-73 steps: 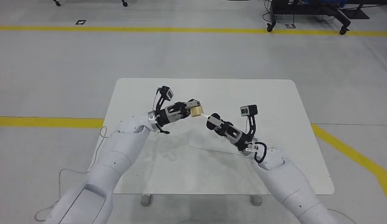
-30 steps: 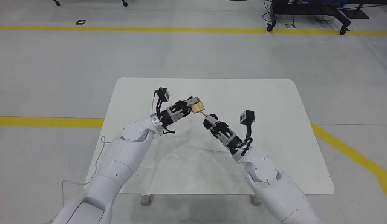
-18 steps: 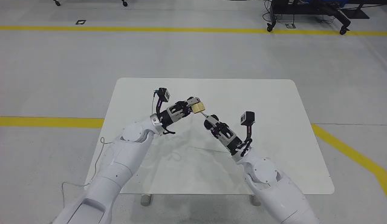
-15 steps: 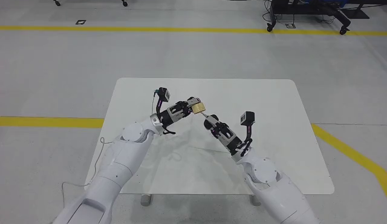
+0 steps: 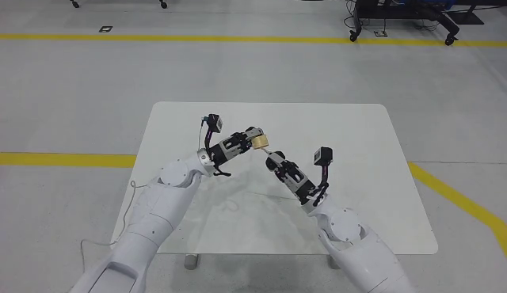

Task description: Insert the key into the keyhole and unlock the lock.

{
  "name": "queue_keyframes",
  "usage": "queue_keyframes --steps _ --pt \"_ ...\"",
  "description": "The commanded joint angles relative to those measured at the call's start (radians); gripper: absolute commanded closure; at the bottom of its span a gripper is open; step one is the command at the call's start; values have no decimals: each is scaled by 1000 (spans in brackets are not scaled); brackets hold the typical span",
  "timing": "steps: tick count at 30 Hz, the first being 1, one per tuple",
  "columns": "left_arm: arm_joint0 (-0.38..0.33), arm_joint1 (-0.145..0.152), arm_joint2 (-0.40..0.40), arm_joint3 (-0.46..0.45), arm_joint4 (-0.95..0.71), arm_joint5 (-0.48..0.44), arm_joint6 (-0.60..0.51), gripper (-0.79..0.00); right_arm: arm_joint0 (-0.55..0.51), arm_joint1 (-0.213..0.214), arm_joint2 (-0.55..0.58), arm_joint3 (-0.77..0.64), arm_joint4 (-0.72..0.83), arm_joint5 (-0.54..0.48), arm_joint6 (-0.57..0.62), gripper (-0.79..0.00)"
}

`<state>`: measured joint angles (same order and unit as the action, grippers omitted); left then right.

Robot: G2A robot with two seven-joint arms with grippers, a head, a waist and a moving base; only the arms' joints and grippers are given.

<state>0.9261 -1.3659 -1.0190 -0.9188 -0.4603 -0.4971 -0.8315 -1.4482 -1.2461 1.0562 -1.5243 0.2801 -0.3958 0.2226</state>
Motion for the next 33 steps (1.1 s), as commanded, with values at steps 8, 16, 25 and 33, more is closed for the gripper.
queue_keyframes --steps 8,16,25,33 --pt "7 1 -7 -14 7 -1 6 0 9 -10 -17 5 10 6 8 0" --pt "37 -3 -39 -17 -57 -21 84 0 3 -21 -10 15 27 -61 -51 0" --pt "50 -3 -48 -23 -7 -29 168 0 0 -32 -27 25 55 -109 -71 0" --pt "71 -4 -46 -59 33 -9 226 0 -8 -34 -35 14 35 -100 -85 0"
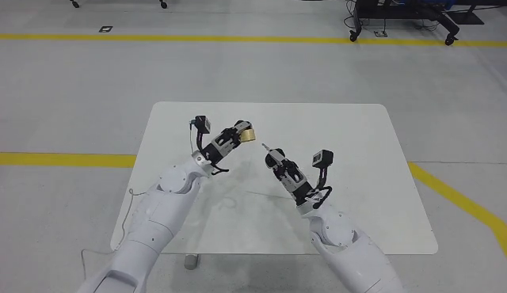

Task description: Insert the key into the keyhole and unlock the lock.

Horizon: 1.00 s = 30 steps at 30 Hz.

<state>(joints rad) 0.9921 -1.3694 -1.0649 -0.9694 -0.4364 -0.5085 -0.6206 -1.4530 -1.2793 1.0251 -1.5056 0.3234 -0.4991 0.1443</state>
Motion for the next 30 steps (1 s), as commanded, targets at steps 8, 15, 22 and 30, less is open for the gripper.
queue_keyframes --steps 8,15,22,30 --pt "26 -2 -7 -43 37 2 66 0 -15 -26 -46 -21 -75 19 -168 0" --pt "28 -2 -11 -50 65 -16 68 0 10 -51 -94 -4 -121 54 -257 0" --pt "29 -3 -10 -59 81 -18 56 0 32 -72 -122 18 -151 59 -307 0" --pt "29 -4 -13 -62 77 -24 41 0 39 -84 -118 35 -183 57 -328 0"
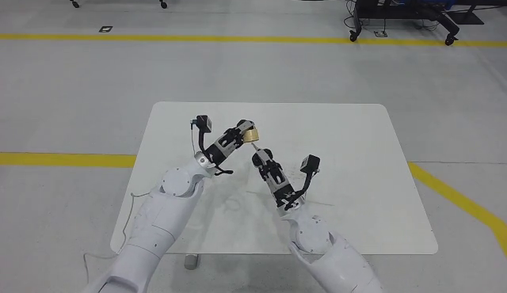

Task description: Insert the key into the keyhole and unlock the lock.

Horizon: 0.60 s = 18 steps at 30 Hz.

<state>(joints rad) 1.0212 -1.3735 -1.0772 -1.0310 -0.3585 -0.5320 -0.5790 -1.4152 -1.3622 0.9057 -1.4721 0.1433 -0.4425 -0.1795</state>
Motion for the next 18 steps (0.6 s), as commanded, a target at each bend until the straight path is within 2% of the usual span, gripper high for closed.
queue_keyframes --steps 1,18 --pt "0 0 -1 -1 -1 0 -2 0 2 -3 3 2 -9 -1 -11 0" --pt "3 -2 -10 -5 -1 3 -7 0 0 -28 -1 15 -62 13 -33 0"
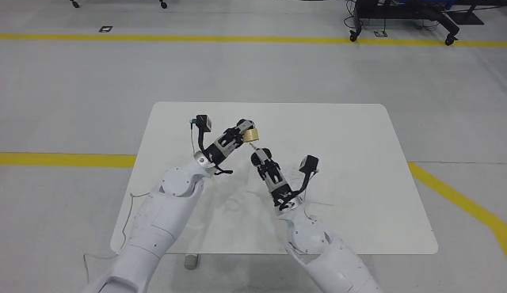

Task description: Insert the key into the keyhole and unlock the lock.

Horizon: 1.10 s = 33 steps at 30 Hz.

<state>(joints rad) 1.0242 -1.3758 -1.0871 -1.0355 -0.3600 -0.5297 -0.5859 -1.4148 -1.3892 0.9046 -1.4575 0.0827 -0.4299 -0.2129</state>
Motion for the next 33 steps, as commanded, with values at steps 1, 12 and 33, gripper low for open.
queue_keyframes --steps 1,12,33 --pt "0 0 -1 0 1 1 0 0 0 -2 0 1 -3 0 1 0" --pt "1 -7 -5 20 -168 77 -128 0 0 -5 27 38 -51 -312 59 0" --pt "-65 -28 19 138 -308 111 -345 0 54 -52 53 167 -484 -388 -231 0"
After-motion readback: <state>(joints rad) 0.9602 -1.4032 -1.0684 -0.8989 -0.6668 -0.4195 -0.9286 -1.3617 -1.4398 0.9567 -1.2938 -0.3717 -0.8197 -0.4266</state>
